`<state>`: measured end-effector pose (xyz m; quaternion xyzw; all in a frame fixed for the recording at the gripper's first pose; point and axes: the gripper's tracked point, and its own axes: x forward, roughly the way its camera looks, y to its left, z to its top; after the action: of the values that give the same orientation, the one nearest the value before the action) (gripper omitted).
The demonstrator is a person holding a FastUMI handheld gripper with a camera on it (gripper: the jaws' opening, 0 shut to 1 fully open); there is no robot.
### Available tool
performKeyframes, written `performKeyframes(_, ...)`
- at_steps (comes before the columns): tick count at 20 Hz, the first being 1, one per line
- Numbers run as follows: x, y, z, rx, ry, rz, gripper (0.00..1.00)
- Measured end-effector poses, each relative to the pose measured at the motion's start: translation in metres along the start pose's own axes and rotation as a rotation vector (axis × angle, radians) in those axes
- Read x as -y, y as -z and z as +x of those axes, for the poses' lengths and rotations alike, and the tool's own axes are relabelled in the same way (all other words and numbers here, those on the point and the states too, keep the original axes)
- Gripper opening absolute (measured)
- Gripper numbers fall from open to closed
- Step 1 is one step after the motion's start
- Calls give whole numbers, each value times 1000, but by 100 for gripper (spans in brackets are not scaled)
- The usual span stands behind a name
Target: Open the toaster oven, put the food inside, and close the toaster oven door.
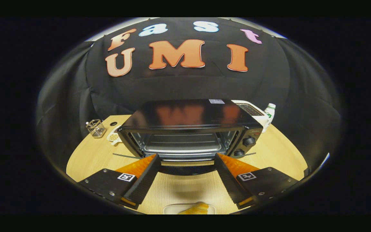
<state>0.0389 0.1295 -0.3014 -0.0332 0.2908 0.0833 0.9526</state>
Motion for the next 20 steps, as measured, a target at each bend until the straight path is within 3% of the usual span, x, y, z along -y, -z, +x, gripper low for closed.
performKeyframes(20,6,148,-6,-272,8,7,100)
